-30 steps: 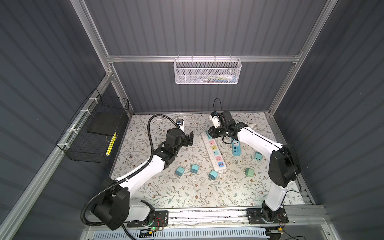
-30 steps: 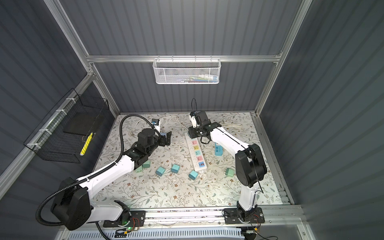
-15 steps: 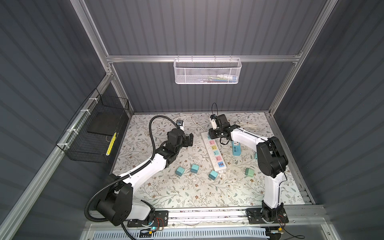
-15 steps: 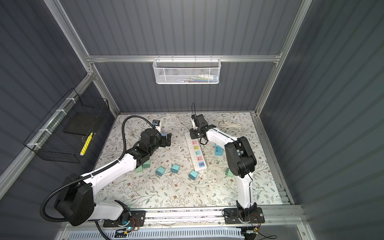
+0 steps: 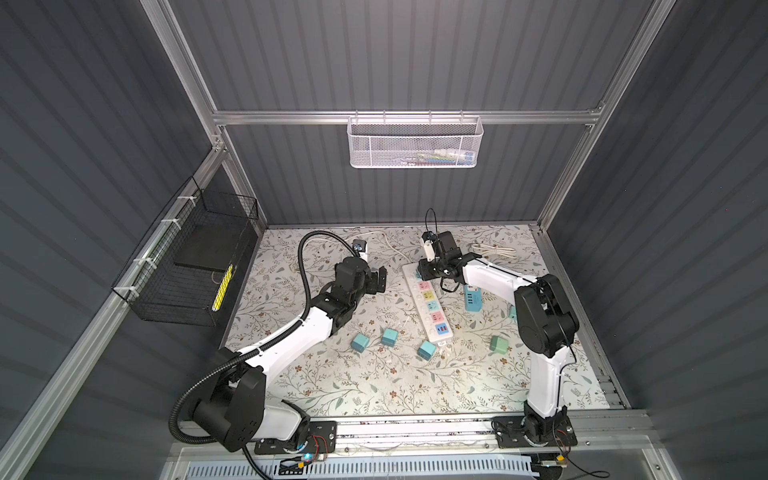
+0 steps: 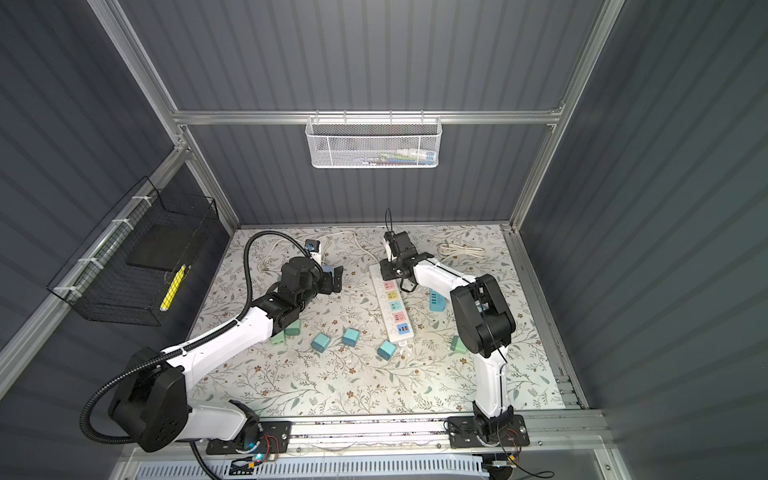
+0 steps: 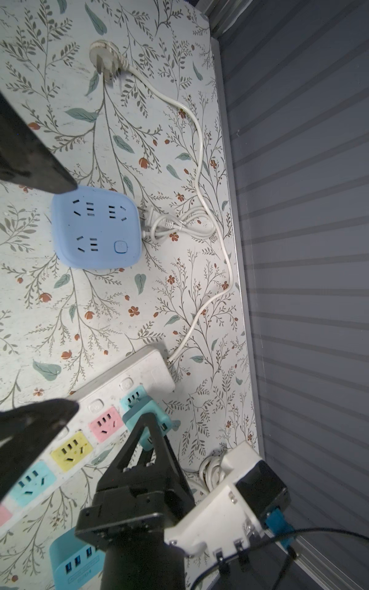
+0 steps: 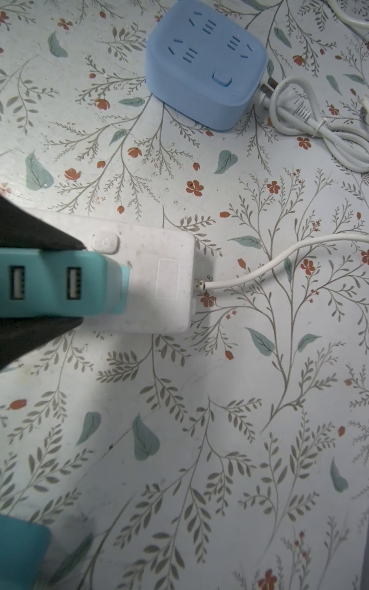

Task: Insert the plug
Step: 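Carry the adapter with the right gripper over the white strip's farthest socket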

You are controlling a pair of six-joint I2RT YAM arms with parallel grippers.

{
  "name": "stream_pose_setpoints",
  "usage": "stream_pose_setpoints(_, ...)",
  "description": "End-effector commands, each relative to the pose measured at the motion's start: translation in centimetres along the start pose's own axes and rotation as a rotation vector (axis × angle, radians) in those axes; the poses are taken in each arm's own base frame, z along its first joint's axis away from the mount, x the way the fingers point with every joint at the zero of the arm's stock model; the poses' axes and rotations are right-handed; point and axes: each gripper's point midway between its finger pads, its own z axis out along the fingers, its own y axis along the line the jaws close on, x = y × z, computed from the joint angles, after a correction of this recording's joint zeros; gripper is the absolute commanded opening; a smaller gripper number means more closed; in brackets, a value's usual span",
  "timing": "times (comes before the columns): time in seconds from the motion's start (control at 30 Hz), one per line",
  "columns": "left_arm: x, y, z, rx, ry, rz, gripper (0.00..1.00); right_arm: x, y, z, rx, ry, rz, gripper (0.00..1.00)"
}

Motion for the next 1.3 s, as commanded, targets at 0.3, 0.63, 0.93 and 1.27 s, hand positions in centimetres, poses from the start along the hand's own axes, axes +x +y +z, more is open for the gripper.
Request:
stream_pose_setpoints(0.3, -1.7, -0.4, -0.4, 0.013, -0.031, -0.003, 1.0, 0.8, 0.4, 0.8, -0.018, 0.019, 0.021, 0.17)
stream_pose_setpoints(0.63, -1.7, -0.4, -0.4, 0.012, -0.033, -0.004, 1.0, 1.3, 0.7, 1.2, -0.017, 0.029, 0.006, 0.17)
stream_pose_setpoints(0.93, -1.8, -0.4, -0.5, 0.012, -0.035, -0.004, 1.0, 1.3, 0.4, 1.3, 0.02, 0.036, -0.021, 0.17)
stream_pose_setpoints(1.27, -1.8, -0.4, -0.4, 0.015, -0.035, -0.006, 1.0, 1.6, -0.1, 1.3, 0.041, 0.055, -0.053, 0.17)
